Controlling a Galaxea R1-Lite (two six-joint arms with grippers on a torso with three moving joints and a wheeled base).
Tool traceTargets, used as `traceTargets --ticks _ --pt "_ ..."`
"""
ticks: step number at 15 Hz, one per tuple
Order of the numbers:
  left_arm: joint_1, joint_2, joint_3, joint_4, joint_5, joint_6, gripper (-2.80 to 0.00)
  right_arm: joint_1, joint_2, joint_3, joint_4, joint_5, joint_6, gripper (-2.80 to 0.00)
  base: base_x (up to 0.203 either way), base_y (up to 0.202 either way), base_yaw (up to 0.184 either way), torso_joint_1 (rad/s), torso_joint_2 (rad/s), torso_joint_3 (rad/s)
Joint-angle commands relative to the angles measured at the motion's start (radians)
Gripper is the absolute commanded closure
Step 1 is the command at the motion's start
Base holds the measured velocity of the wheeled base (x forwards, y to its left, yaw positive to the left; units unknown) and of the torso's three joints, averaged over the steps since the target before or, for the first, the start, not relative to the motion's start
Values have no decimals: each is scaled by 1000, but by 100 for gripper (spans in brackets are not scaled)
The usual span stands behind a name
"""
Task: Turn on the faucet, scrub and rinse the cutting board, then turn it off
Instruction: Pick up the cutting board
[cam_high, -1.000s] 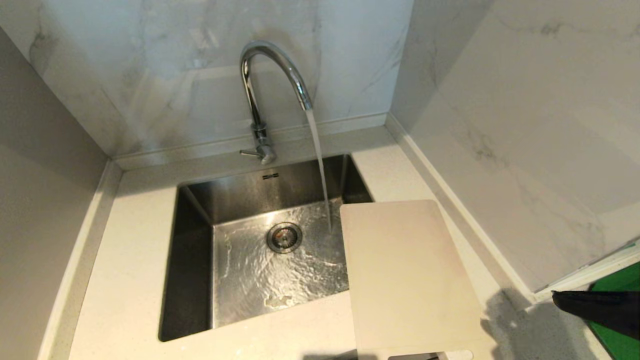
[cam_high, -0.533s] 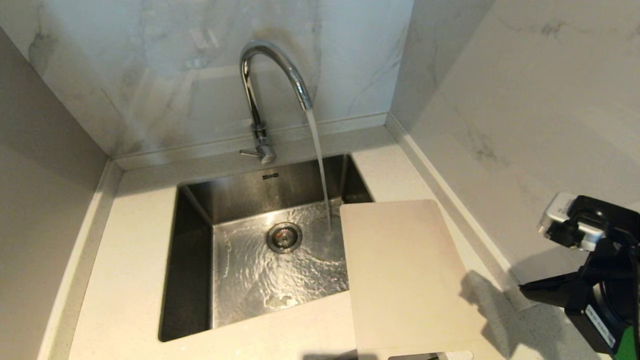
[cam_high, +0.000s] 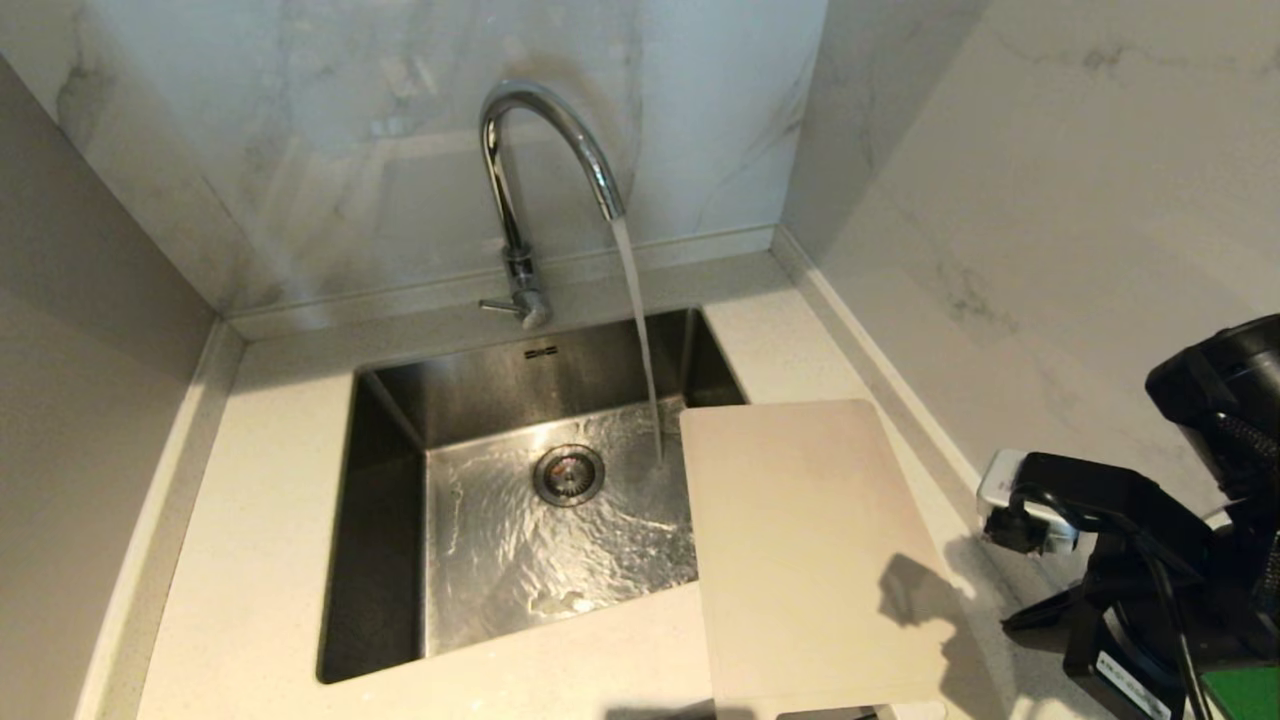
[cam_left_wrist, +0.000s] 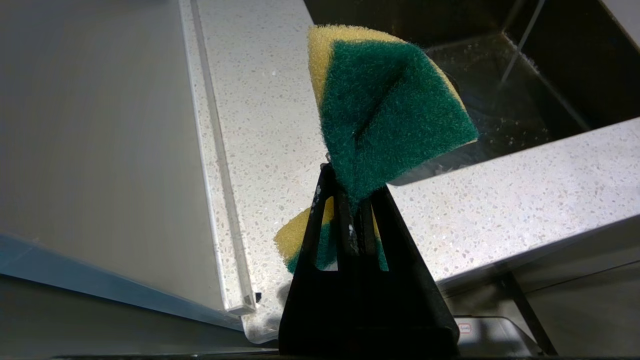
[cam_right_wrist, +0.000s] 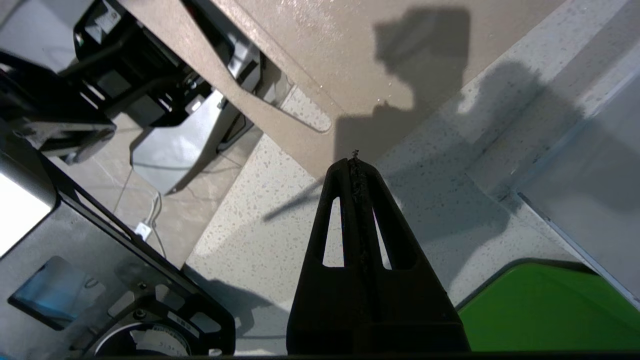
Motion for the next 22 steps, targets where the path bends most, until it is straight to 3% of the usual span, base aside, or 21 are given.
traceTargets --ticks 1,5,6,8,11,17,20,22 --pt "0 0 2 0 0 0 0 35 -5 10 18 -33 -10 0 0 0 0 0 0 0" --pt "0 0 2 0 0 0 0 83 -3 13 38 -103 -77 0 0 0 0 0 0 0" --pt "0 0 2 0 0 0 0 103 2 21 39 -112 -87 -280 0 0 0 0 0 0" --pt "0 0 3 0 0 0 0 147 20 36 40 -126 -94 -280 0 0 0 0 0 0" --pt "0 0 2 0 0 0 0 159 28 97 34 -133 -240 -280 0 0 0 0 0 0" --pt "0 0 2 0 0 0 0 260 87 239 -200 -189 -260 -280 0 0 0 0 0 0" --pt "0 0 2 0 0 0 0 267 99 270 -206 -212 -406 -280 0 0 0 0 0 0" --pt "0 0 2 0 0 0 0 270 111 271 -206 -233 -446 -280 0 0 0 0 0 0"
